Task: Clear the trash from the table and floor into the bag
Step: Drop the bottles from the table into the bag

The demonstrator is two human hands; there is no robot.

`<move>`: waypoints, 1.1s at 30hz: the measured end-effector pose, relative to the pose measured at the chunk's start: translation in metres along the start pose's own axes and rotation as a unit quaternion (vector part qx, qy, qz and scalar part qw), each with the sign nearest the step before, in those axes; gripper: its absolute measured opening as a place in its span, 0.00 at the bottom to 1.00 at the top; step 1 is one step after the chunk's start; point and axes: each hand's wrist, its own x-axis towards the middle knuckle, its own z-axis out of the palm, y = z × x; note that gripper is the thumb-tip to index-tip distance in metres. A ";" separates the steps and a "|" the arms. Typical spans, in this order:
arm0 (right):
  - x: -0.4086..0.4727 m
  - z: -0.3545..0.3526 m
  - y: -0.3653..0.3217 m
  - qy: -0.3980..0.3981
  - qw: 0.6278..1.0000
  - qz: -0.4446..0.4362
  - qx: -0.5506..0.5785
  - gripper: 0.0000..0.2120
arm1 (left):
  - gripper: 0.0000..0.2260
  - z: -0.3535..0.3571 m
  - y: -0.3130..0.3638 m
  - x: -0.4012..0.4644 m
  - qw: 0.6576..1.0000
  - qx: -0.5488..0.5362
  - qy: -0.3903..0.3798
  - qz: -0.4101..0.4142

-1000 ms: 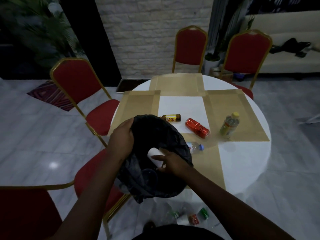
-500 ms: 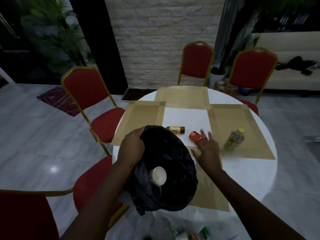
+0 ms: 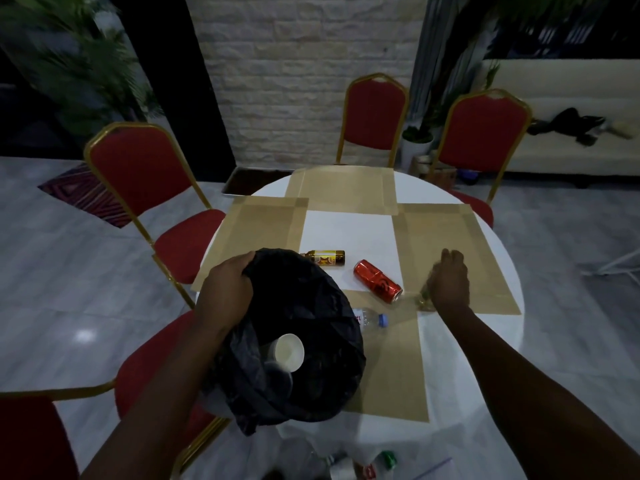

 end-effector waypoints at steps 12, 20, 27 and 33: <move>-0.034 -0.018 -0.045 0.069 0.982 -0.067 0.161 0.15 | 0.23 -0.003 -0.003 -0.003 1.000 -0.009 0.000 -0.011; -0.112 -0.093 -0.141 0.094 0.930 -0.163 0.315 0.11 | 0.23 -0.012 -0.012 -0.010 1.000 -0.022 -0.004 -0.006; -0.179 -0.069 -0.196 -0.052 0.894 -0.199 0.398 0.10 | 0.26 -0.020 -0.015 -0.021 0.999 -0.032 0.006 -0.001; -0.212 -0.022 -0.225 -0.094 0.878 -0.193 0.428 0.10 | 0.23 -0.022 -0.022 -0.029 1.000 -0.023 0.016 0.012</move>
